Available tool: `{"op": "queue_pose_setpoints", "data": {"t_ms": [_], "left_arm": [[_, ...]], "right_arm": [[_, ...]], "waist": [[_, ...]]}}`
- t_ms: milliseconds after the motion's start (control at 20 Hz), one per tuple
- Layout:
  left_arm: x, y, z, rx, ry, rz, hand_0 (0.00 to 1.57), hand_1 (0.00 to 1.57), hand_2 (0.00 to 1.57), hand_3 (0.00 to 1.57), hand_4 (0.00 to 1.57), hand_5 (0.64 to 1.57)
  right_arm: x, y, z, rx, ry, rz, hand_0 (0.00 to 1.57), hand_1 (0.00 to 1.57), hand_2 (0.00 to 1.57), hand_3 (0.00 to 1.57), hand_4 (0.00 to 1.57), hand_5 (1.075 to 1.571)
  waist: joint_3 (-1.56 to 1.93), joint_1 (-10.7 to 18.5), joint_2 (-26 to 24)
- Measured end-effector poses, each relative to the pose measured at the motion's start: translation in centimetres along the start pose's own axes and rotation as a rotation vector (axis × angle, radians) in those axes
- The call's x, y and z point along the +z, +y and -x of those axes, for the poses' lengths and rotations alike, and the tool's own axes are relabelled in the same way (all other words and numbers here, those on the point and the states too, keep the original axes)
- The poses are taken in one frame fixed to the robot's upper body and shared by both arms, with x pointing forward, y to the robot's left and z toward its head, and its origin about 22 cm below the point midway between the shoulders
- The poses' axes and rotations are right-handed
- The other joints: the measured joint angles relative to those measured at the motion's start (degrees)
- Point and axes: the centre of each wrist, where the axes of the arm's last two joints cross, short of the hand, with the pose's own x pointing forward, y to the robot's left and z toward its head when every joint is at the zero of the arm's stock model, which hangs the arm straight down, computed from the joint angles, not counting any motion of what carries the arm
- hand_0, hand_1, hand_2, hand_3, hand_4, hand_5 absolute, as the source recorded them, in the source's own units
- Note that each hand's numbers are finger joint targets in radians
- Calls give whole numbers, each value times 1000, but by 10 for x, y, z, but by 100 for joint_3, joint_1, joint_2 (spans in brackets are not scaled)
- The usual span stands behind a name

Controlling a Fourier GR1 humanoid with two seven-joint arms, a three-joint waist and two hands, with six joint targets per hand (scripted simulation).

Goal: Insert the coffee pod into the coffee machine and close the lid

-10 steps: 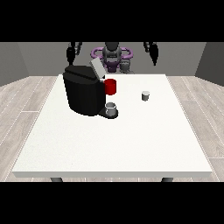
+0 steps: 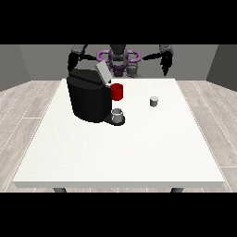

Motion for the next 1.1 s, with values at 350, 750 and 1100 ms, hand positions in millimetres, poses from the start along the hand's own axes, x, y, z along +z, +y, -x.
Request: {"op": "queue_pose_setpoints", "data": {"t_ms": [350, 750, 1100], "left_arm": [[-30, 54, -1, -174, 53, 22, 0, 0, 0, 0, 0, 1571], [-57, 81, 6, -297, 140, 60, 0, 0, 0, 0, 0, 1571], [-72, 65, 24, -392, 169, 65, 261, 261, 589, 247, 0, 1571]], "right_arm": [[-11, 20, -19, 52, -79, -1, 0, 0, 0, 0, 0, 1571], [-20, 42, -34, 34, -115, -29, 0, 0, 0, 0, 0, 1571], [-25, 47, -33, 38, -89, -38, 0, 0, 0, 0, 0, 1571]], "waist": [[-19, -445, 498], [-21, -705, 912], [-21, -739, 1146]]}}
